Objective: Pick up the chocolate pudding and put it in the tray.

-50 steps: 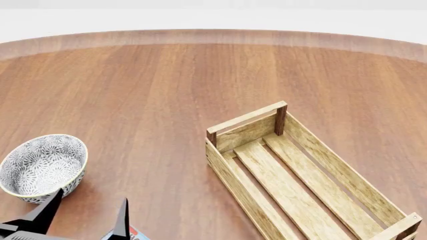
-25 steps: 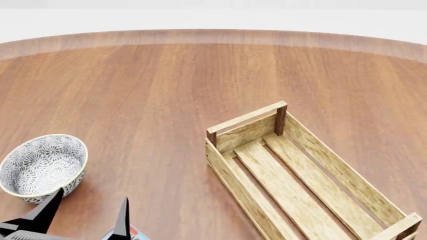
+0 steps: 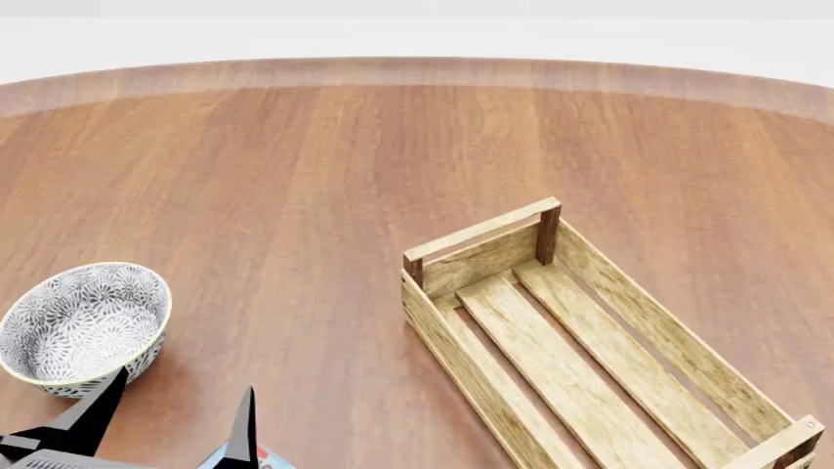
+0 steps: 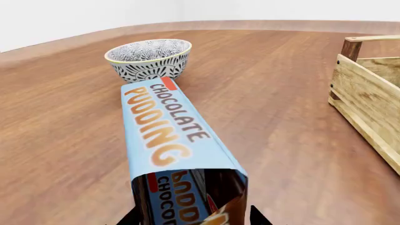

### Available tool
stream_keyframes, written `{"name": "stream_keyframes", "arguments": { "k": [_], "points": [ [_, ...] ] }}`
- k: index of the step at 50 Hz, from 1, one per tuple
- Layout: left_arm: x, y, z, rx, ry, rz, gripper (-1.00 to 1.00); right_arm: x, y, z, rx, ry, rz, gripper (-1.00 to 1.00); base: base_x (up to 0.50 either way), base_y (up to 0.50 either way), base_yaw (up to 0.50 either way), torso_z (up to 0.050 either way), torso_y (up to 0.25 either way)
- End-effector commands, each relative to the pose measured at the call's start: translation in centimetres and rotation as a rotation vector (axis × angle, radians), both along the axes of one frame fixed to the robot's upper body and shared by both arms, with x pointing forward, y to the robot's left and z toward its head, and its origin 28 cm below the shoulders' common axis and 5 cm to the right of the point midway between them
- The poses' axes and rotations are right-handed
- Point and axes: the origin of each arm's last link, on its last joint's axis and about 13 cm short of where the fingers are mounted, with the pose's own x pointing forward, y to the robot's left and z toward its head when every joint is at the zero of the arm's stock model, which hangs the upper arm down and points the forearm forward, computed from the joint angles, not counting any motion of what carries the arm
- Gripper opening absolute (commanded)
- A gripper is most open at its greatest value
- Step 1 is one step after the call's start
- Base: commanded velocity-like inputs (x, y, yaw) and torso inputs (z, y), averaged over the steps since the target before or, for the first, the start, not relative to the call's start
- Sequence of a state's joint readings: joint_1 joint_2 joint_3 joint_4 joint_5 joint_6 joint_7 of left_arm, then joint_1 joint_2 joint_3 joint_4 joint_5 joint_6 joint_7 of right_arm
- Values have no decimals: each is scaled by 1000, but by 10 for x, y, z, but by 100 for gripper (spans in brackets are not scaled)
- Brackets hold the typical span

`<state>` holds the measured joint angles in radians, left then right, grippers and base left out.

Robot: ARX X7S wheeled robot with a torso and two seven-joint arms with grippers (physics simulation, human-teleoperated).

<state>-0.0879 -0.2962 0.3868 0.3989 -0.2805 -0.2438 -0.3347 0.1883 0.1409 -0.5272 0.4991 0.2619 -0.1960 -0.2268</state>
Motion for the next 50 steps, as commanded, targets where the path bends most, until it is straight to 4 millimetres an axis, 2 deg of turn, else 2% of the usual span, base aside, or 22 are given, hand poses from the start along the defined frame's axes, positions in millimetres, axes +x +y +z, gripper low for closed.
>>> {"name": "stream_keyframes", "arguments": {
  "k": [1, 14, 21, 28, 50],
  "points": [
    [-1, 0, 0, -1, -2, -2, 100, 0, 0, -1, -4, -2, 3, -100, 0, 0, 0, 0, 0],
    [-2, -1, 1, 3, -3, -7, 100, -1, -3, 2, 3, -19, -15, -100, 0, 0, 0, 0, 0],
    [-1, 0, 1, 0, -2, -5, 100, 4, -12, 30, 24, -79, -53, -100, 0, 0, 0, 0, 0],
    [-1, 0, 1, -2, 0, -4, 100, 8, -21, 47, 28, -117, -87, -100, 0, 0, 0, 0, 0],
    [-1, 0, -5, -8, 9, -5, 100, 14, -36, 76, 45, -189, -147, -100, 0, 0, 0, 0, 0]
  ]
}}
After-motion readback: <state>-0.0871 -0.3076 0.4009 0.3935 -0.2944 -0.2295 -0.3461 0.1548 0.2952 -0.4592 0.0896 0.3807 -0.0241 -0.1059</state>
